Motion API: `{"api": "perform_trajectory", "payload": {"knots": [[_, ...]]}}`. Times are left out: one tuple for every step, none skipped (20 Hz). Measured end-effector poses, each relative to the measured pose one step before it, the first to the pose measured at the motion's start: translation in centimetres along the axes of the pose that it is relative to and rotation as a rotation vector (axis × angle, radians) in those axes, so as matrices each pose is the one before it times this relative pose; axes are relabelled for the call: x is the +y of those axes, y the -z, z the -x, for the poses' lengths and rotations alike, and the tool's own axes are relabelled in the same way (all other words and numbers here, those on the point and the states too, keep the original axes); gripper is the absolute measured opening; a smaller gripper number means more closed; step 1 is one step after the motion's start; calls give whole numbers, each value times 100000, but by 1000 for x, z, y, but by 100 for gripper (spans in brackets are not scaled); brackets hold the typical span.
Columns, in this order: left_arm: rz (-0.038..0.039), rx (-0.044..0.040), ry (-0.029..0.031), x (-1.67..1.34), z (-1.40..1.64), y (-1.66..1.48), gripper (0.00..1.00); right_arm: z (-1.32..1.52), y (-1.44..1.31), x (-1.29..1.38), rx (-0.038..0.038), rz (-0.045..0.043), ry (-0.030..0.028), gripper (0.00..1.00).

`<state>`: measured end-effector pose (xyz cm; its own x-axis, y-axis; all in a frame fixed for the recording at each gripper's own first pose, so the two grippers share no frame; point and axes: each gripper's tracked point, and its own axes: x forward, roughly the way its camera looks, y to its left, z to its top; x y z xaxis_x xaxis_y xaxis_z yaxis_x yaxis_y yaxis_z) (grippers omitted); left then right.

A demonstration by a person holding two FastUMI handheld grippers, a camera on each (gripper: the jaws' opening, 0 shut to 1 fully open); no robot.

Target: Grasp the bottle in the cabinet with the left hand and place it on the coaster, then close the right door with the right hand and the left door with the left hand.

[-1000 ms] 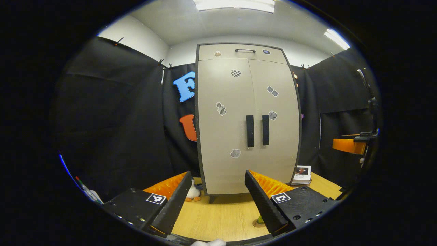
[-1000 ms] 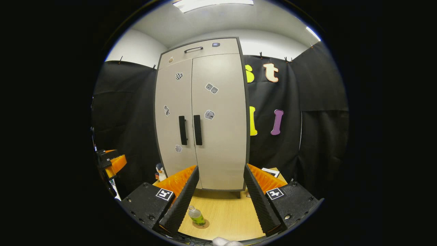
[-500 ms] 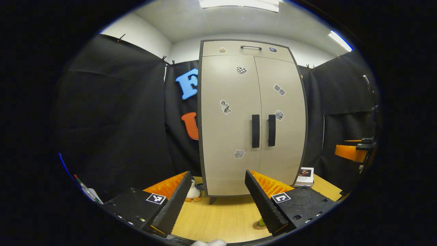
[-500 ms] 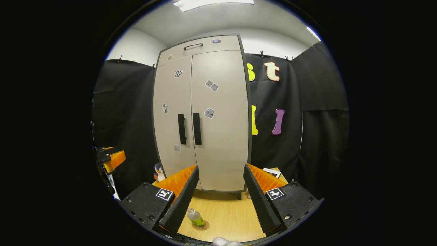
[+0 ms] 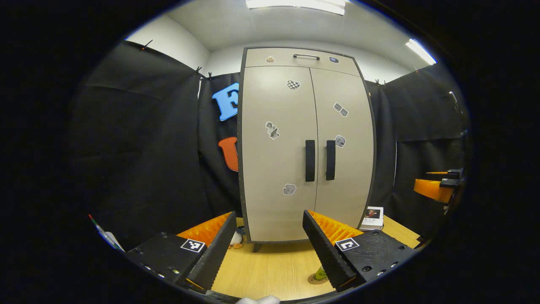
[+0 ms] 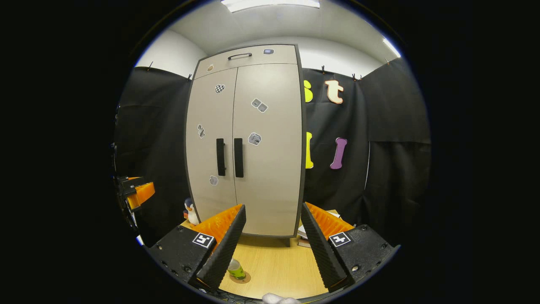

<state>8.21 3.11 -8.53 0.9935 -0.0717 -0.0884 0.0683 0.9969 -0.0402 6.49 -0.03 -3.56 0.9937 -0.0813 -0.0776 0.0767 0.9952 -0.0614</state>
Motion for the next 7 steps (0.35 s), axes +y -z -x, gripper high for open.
{"api": "perform_trajectory", "payload": {"knots": [[-826,86,-783,-35,90,-38,96,-84,109,147,-1,-667,-1149,81],[-441,58,-882,-178,153,-73,96,-94,39,49,95,-544,-1125,81],[74,43,-1069,-64,329,-156,96,-60,108,14,681,-281,-1114,81],[442,368,-536,-176,313,-49,96,70,15,-18,517,-232,-1257,81],[138,150,-199,-324,241,6,96,9,-284,-116,-500,-120,-1069,81],[-547,334,-604,-137,200,76,96,48,-308,-206,-863,405,-380,81],[-787,439,-1275,57,127,99,96,-7,-286,-266,-891,544,-211,81]]}}
